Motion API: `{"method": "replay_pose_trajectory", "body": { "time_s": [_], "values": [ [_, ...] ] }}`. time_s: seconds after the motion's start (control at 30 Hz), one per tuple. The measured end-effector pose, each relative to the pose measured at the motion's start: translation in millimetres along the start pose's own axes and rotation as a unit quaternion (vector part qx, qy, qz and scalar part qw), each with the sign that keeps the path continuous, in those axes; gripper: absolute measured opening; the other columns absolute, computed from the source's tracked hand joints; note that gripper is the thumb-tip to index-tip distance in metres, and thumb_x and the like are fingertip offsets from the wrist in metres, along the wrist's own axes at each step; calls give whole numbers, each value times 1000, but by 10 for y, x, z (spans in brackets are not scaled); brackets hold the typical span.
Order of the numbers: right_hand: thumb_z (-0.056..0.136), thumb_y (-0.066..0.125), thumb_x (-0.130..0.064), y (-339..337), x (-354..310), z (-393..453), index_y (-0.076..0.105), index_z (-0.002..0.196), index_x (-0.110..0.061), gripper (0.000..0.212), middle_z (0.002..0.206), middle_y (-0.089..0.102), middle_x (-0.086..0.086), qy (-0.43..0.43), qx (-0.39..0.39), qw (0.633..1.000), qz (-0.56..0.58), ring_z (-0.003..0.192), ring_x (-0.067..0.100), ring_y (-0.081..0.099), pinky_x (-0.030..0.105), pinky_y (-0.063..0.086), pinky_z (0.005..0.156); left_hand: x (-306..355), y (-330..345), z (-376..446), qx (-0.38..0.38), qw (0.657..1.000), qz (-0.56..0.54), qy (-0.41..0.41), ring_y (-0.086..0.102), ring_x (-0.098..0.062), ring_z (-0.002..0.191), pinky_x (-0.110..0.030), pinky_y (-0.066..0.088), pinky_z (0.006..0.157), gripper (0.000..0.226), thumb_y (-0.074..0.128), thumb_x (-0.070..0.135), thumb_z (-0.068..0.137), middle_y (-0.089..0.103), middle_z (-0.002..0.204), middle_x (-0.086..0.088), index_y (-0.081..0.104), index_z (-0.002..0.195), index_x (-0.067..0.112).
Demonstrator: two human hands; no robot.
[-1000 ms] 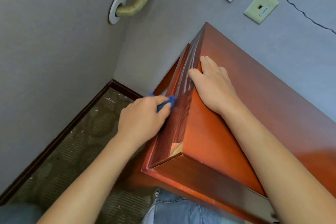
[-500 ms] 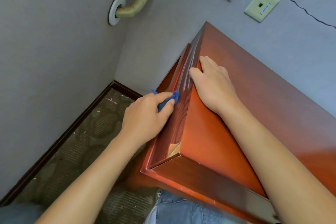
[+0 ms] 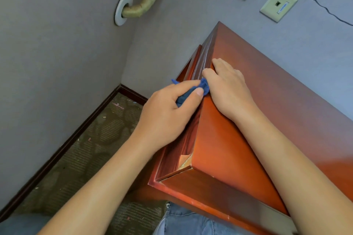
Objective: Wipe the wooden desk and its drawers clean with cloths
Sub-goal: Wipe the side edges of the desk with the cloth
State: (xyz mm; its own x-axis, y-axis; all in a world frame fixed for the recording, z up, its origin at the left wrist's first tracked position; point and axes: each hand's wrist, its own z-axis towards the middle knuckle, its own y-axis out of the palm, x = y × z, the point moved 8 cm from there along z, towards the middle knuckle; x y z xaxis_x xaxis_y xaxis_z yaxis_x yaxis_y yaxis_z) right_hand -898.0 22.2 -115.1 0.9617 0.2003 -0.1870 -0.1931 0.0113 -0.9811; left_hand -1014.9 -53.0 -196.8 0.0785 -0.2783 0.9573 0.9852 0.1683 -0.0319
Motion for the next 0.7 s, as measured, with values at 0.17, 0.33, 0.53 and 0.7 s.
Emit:
{"method": "replay_pose_trajectory", "body": {
  "time_s": [0.17,0.33,0.53,0.7],
  "values": [
    [97,24,-73,54,-14,-56,9,164,-32,79,171,1,-13,-4,-52,998,-38,157,30,-4,50,5,127,-552,-28,7,-10,987,128,-95,67,-7,109,-44,56,94,36,43,63,102,72,114,22,61,132,55],
    [95,21,-78,7,14,-33,5,161,-44,76,169,-5,-22,-54,-77,994,-61,157,20,-9,49,6,126,-377,-32,-23,-34,996,34,-76,68,-5,111,-44,55,99,39,51,58,101,74,118,20,66,134,44],
    [102,22,-68,-59,116,-26,10,159,-49,61,166,2,-30,-72,-64,995,-4,156,5,-4,49,15,125,-451,-26,-43,-49,988,125,-71,65,-7,116,-41,54,97,42,44,64,101,71,122,21,59,138,51],
    [98,27,-71,-71,127,5,17,160,-45,67,167,11,-26,-76,-36,996,18,156,5,3,47,17,125,-620,-106,-30,-17,976,177,-122,65,-13,114,-40,54,96,38,47,59,103,72,120,18,60,137,49]
  ]
}}
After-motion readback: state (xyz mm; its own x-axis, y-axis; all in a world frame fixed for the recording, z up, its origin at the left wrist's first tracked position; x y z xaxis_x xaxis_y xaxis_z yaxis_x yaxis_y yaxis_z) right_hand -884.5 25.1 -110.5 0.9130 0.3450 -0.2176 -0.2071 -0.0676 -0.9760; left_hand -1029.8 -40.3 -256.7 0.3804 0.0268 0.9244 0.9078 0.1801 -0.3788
